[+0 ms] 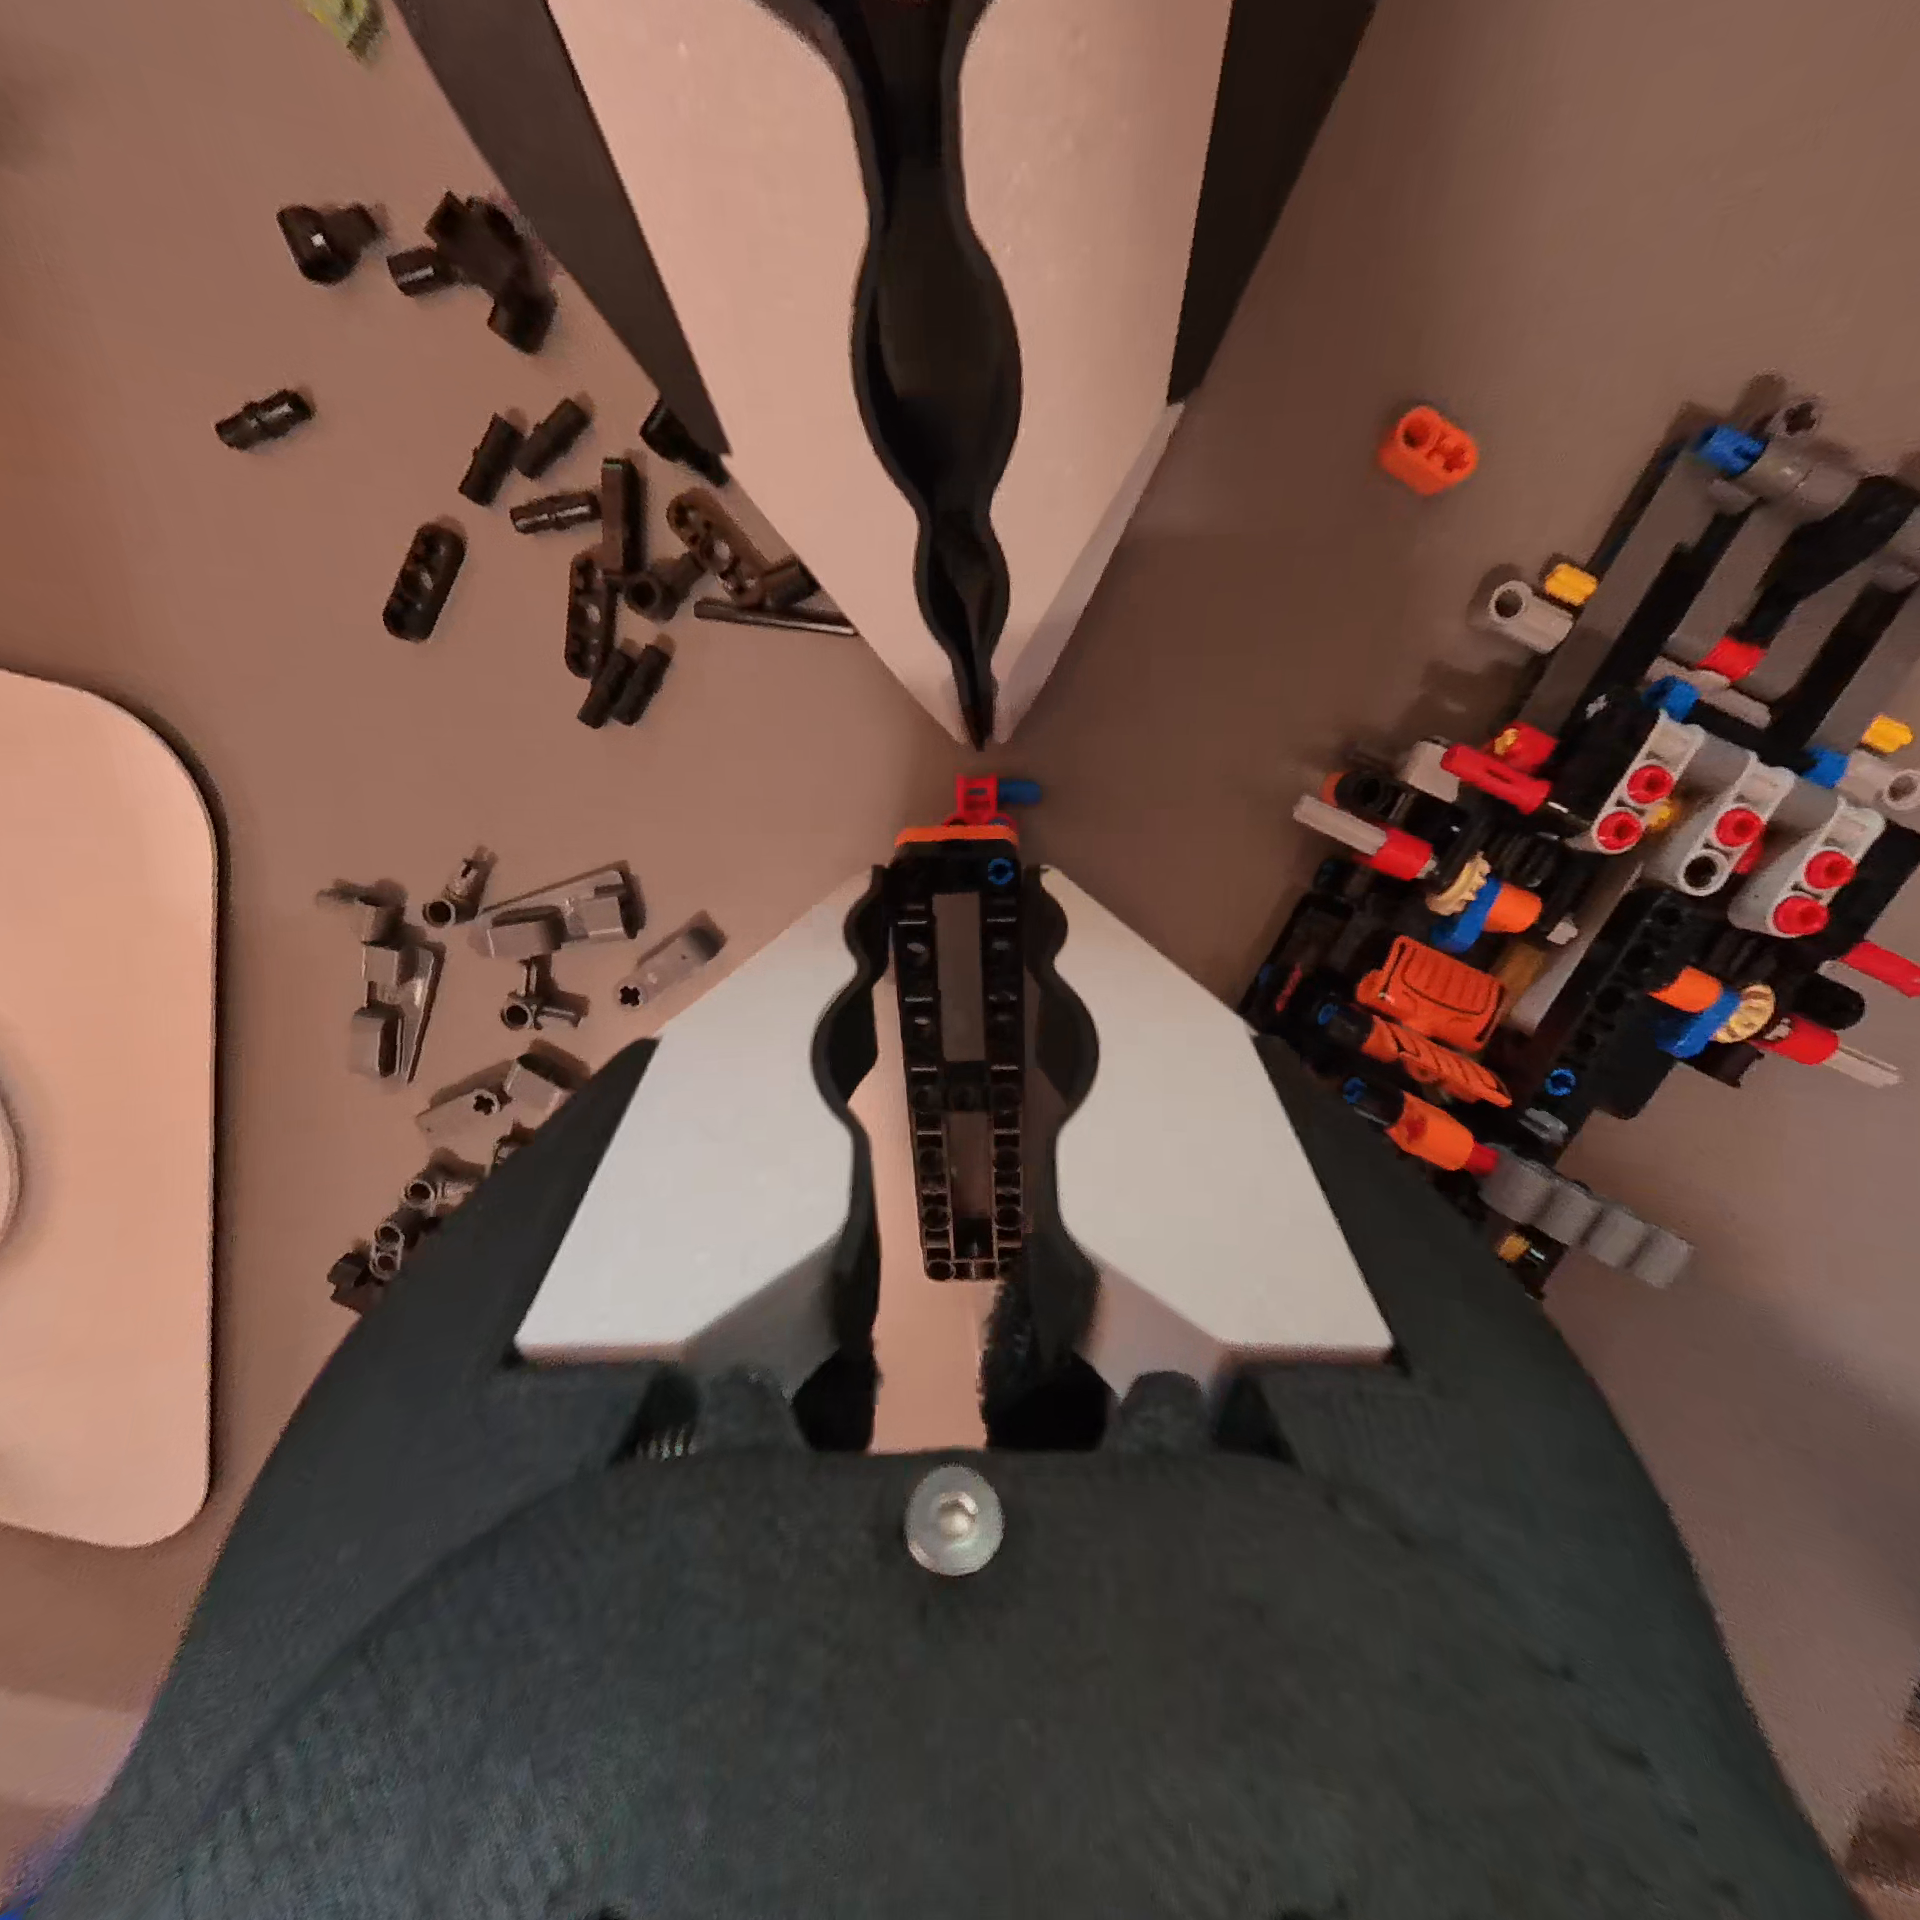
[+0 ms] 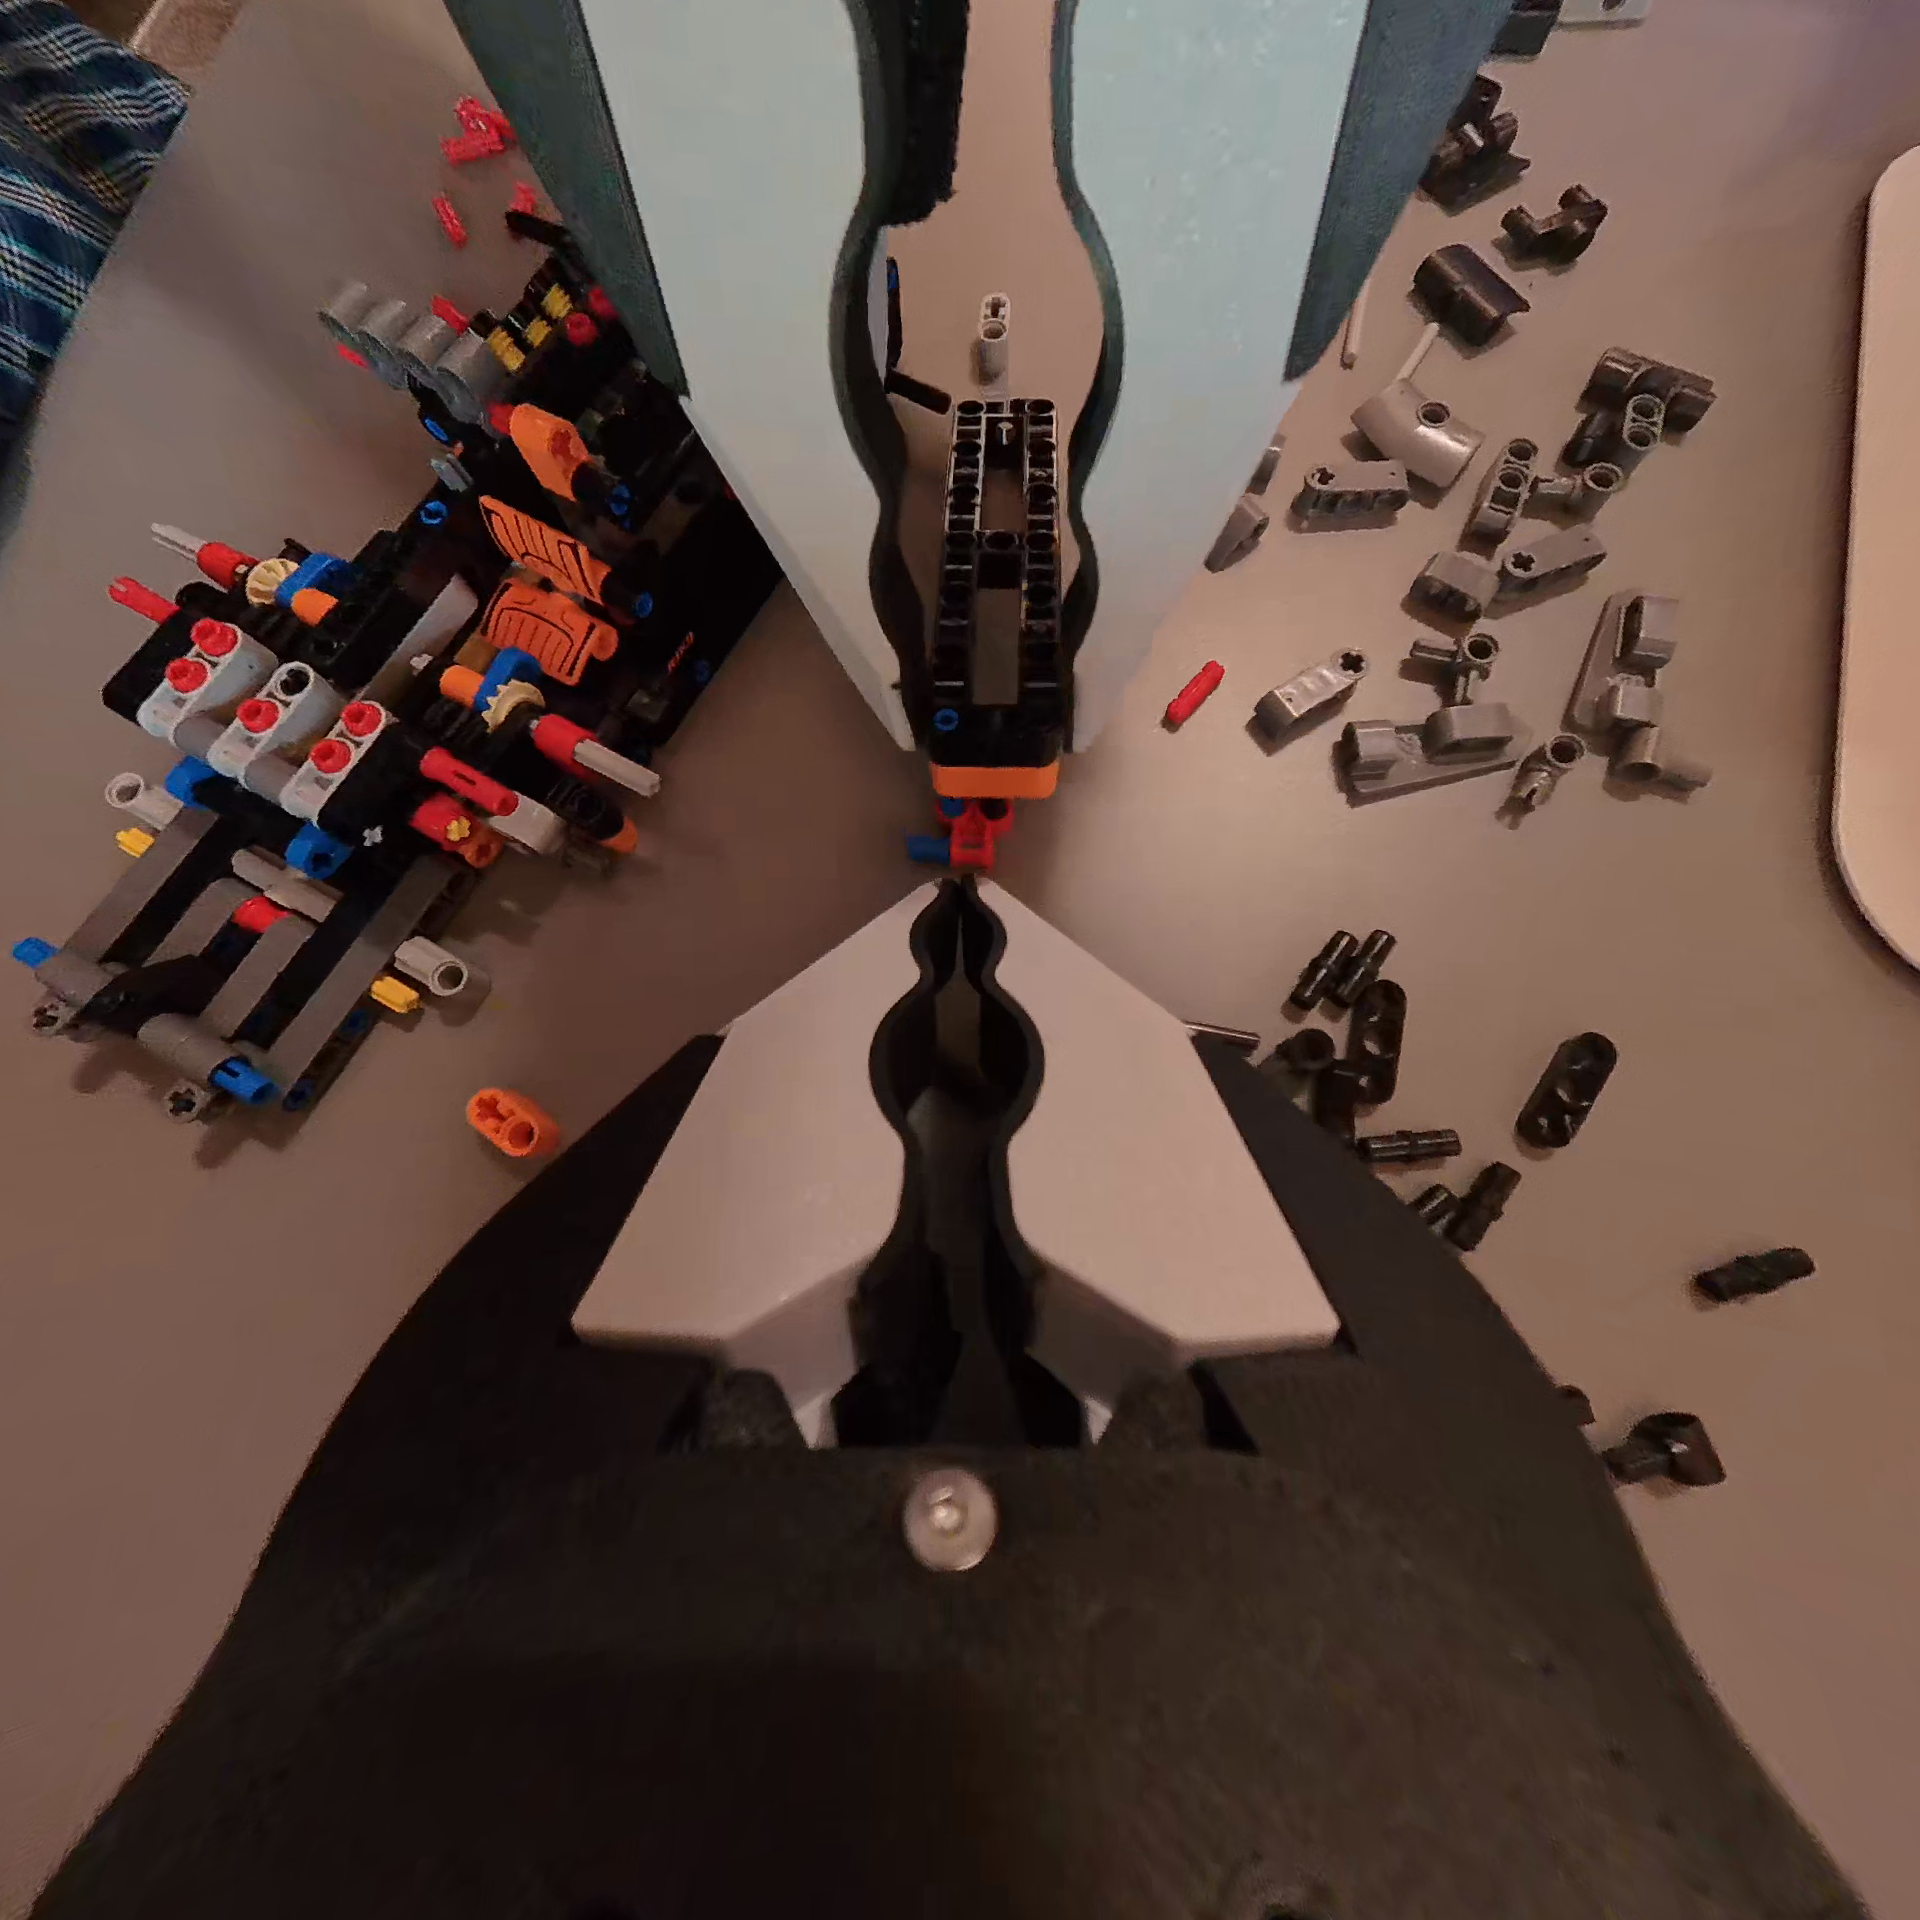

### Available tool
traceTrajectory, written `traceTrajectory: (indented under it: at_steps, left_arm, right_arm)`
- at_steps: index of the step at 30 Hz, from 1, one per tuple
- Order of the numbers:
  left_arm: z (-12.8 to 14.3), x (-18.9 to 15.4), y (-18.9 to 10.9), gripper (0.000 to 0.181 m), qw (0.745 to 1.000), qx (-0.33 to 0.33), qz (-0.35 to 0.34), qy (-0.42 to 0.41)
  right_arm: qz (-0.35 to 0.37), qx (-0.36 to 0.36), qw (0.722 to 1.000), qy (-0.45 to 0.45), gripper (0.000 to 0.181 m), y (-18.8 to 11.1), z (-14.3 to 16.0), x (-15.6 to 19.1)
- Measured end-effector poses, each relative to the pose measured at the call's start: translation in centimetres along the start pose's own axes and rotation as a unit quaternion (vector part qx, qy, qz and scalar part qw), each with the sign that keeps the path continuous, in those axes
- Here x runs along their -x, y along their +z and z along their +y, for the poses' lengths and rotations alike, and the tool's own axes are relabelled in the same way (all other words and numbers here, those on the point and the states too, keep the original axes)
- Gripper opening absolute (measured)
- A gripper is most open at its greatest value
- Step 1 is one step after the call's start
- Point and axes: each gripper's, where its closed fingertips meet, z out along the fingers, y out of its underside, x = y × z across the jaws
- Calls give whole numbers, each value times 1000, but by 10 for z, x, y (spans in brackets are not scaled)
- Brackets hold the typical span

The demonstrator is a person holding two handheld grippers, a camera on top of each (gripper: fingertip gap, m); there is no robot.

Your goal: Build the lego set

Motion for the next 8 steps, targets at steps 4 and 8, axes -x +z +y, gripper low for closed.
traceTrajectory:
  at_steps: [4,8]
  left_arm:
    - [-2,0,1,25,1000,-4,5,-3]
    - [-2,0,0,25,1000,4,-1,3]
  right_arm:
    - [5,0,1000,-7,0,5,-3,1]
    - [8,1,1000,-7,0,6,-3,1]
